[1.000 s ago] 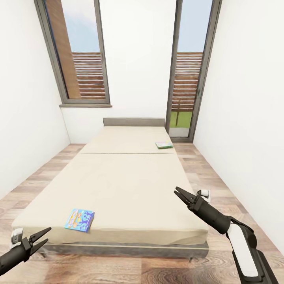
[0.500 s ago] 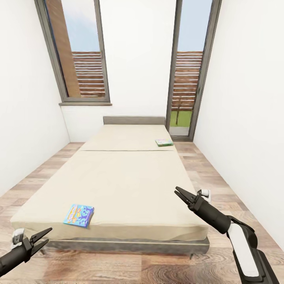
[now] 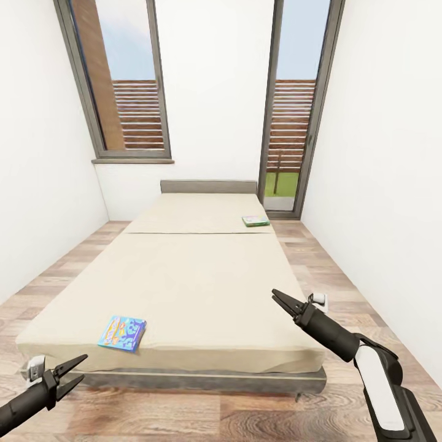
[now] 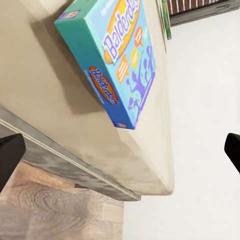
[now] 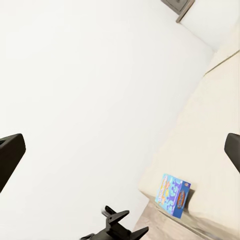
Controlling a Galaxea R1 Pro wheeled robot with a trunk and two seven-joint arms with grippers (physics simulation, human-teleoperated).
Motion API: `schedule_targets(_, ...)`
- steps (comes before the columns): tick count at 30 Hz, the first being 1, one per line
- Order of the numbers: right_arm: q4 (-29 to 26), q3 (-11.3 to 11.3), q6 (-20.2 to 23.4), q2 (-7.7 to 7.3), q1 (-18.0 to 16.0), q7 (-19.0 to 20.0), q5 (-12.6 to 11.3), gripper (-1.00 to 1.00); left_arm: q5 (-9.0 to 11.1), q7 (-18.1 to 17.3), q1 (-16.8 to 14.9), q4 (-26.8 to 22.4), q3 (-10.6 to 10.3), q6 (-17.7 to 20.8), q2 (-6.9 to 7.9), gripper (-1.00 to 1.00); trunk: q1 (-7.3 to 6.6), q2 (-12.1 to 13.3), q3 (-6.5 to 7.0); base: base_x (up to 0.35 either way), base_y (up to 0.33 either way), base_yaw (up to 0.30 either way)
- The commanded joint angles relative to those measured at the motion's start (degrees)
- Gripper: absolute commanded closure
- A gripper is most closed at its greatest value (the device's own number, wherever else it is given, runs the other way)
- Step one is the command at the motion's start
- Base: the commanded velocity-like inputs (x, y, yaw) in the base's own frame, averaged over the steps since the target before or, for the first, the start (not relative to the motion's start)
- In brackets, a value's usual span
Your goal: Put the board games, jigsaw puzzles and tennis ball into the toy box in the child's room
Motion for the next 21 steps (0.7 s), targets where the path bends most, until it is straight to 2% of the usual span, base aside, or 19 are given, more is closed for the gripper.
schedule_targets(1, 0.0, 0.0, 0.3, 0.00, 0.0, 0.1, 0.0, -1.00, 0.0, -0.2, 0.0, 0.0, 0.2, 0.6, -0.01, -1.00, -0.01, 0.0, -0.05, 0.000, 0.000, 0.000)
schedule_targets(3, 0.0, 0.0, 0.0, 0.05, 0.0, 0.1, 0.4, -1.00, 0.0, -0.2, 0.0, 0.0, 0.2, 0.6, -0.08, -1.00, -0.01, 0.0, -0.05, 0.000, -0.016, 0.000)
schedule_targets(7, 0.1, 0.0, -1.1, 0.08, 0.0, 0.1, 3.0, -1.00, 0.0, -0.1, 0.0, 0.0, 0.3, 0.5, -0.29, -1.00, -0.01, 0.0, -0.05, 0.000, -0.156, 0.000)
schedule_targets(11, 0.2, 0.1, -1.4, 0.36, 0.0, 0.1, 4.5, -1.00, 0.0, -0.1, 0.0, -0.1, 0.3, 0.5, -0.20, -1.00, -0.01, 0.0, -0.05, 0.000, -0.146, 0.000)
schedule_targets(21, 0.6, -0.1, -1.6, 0.52, 0.0, 0.1, 5.1, -1.00, 0.0, -0.1, 0.0, -0.1, 0.3, 0.4, -0.05, -1.00, -0.01, 0.0, -0.05, 0.006, -0.018, 0.000)
